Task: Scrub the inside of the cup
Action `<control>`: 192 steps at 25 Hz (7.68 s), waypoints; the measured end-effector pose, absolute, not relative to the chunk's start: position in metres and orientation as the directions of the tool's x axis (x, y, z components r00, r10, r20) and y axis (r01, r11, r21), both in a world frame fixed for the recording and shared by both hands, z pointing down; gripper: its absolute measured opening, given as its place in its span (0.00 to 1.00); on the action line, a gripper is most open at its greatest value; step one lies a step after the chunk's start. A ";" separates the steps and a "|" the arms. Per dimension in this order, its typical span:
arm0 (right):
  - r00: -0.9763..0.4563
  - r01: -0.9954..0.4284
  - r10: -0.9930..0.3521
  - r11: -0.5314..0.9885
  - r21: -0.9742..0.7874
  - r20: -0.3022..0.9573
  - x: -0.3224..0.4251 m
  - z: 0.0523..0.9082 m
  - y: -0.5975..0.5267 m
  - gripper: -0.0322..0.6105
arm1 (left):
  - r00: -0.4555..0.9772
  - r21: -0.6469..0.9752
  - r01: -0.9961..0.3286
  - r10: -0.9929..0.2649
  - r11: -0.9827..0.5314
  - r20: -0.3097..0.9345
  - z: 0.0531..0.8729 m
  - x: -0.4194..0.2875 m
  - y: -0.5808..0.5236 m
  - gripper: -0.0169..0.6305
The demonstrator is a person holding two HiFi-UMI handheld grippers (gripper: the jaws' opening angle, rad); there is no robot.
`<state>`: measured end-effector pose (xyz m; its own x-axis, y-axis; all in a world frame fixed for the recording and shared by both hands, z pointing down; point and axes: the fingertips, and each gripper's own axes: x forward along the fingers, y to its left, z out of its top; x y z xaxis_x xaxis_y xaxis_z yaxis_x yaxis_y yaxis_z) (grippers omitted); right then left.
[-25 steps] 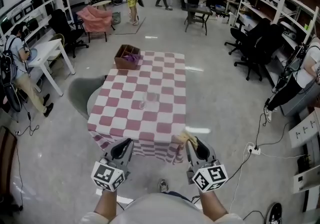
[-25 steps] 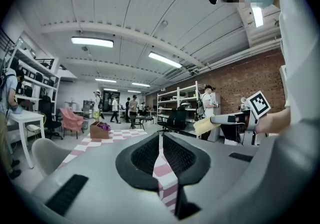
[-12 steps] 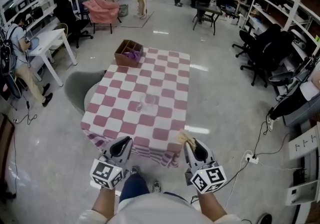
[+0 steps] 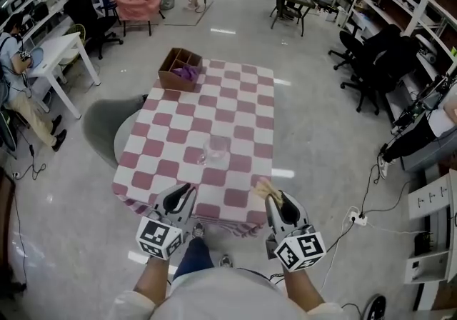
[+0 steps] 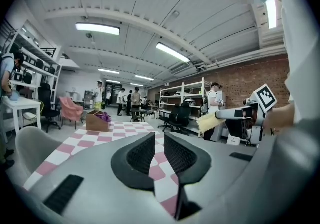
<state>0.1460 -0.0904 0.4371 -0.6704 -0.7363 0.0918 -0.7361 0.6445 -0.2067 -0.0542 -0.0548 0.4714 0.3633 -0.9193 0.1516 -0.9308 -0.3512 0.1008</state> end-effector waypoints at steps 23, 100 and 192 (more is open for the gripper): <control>-0.583 -0.808 -0.801 0.553 -0.205 0.136 0.084 0.456 -0.172 0.21 | 0.571 0.104 -0.816 -0.762 -0.569 0.305 0.550 -0.078 -0.174 0.18; -0.832 -0.546 -0.548 0.837 0.041 0.085 -0.023 0.390 -0.176 0.22 | 0.509 -0.469 -0.524 -0.703 -0.711 0.497 0.496 -0.063 -0.218 0.56; -0.797 -0.535 -0.528 0.842 0.063 0.294 -0.067 0.432 -0.200 0.21 | 0.511 -0.500 -0.433 -0.661 -0.750 0.549 0.535 -0.063 -0.223 0.56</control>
<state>-0.0672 -0.1996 0.4321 -0.7968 -0.5281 0.2937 -0.5351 0.8424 0.0630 -0.0630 -0.2229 0.5346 0.5113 -0.6608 0.5494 -0.4327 -0.7503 -0.4998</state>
